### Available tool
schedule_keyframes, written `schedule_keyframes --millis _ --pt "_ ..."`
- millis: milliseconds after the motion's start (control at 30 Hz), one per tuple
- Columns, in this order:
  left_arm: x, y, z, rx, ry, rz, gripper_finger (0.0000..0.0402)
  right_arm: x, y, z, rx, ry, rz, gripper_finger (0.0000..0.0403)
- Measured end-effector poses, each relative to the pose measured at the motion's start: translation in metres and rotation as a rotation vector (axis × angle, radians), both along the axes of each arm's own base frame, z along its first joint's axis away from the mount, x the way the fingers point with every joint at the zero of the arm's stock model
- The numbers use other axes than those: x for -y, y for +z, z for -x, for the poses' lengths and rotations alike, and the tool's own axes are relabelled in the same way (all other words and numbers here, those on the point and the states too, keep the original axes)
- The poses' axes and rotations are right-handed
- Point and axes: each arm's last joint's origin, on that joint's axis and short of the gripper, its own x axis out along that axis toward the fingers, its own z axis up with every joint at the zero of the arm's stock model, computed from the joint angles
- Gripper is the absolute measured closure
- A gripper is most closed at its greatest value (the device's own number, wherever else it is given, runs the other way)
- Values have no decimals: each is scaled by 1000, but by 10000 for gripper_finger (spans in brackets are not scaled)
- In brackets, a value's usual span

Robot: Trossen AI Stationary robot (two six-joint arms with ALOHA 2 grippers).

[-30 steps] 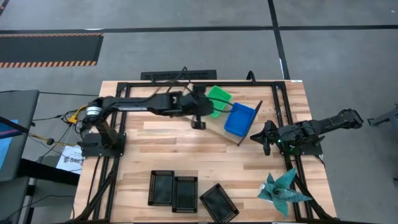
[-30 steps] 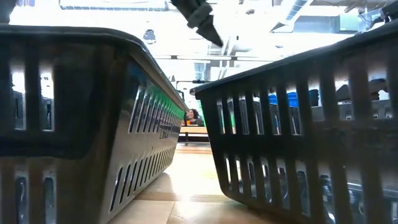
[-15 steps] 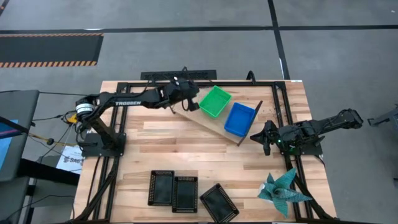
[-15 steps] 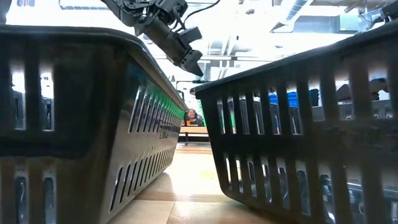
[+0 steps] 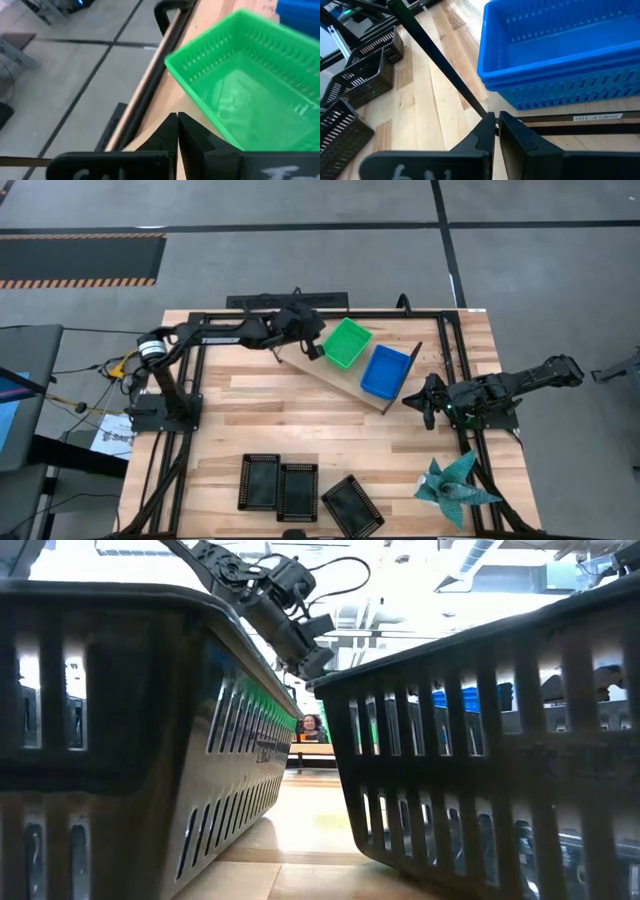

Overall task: Stack baskets on shelf by color
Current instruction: Adjust the green bins

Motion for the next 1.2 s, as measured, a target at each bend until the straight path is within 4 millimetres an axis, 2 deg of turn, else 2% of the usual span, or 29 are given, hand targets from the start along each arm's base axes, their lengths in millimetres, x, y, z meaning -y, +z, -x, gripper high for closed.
schedule_keyframes --millis 200,567,933,1200 --pt "-3 -6 -9 -7 9 1 401 0 0 0 0 0 0 352" --pt "-6 -23 -9 -39 6 111 401 0 0 0 1 0 0 352" --pt "5 -30 -9 -87 -45 189 401 0 0 0 4 0 -2 352" --pt "20 -41 -17 -115 -111 229 401 0 0 0 7 -1 -2 352"
